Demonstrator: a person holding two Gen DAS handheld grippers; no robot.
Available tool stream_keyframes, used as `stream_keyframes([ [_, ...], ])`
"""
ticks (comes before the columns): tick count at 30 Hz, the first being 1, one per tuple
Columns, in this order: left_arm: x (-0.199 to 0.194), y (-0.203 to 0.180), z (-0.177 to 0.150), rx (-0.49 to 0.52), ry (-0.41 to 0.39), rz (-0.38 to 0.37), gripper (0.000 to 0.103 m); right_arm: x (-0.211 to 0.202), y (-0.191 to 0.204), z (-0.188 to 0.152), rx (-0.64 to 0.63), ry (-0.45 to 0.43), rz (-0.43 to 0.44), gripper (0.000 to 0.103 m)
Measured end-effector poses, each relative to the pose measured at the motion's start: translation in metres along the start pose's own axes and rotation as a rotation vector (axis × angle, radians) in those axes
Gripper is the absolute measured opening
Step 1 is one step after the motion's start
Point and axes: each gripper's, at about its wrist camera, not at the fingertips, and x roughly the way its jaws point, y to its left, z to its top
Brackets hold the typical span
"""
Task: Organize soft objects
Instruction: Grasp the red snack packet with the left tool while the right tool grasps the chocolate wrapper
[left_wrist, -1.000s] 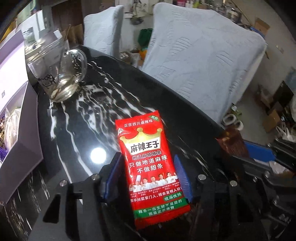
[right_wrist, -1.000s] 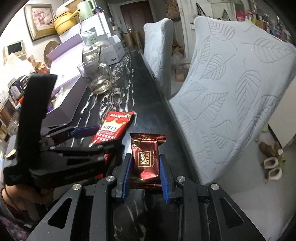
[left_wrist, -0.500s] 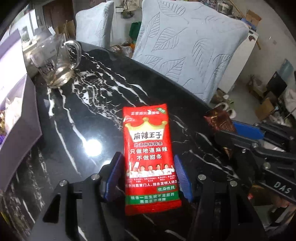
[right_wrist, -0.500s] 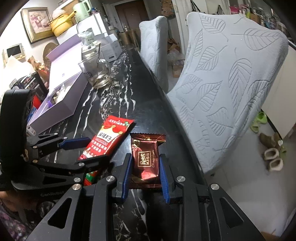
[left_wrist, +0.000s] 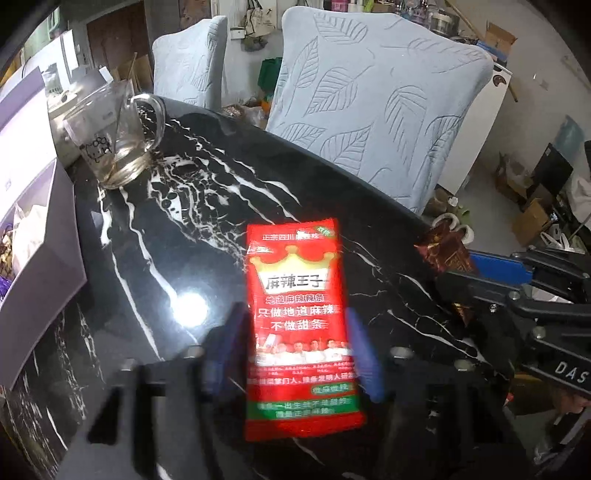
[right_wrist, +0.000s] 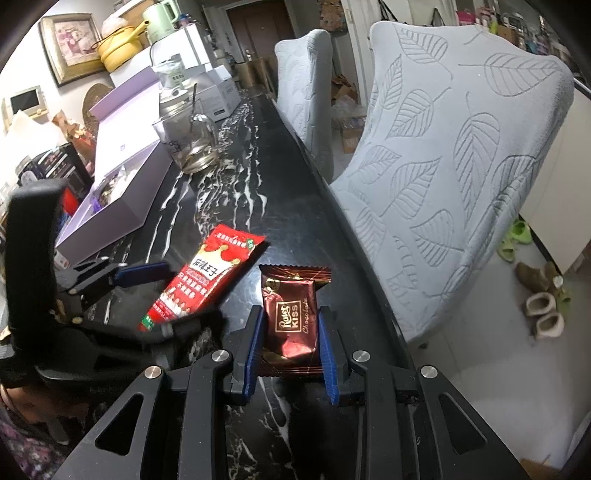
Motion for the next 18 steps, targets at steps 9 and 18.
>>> stream_keyframes([
  [9, -0.002, -0.002, 0.001, -0.007, -0.005, -0.035, 0.046, 0.000, -0.002, -0.004, 0.010, -0.002, 0.005, 0.028],
  [18, -0.016, -0.005, 0.000, -0.023, -0.014, -0.075, 0.046, -0.007, -0.001, -0.004, 0.014, -0.020, 0.018, 0.028],
])
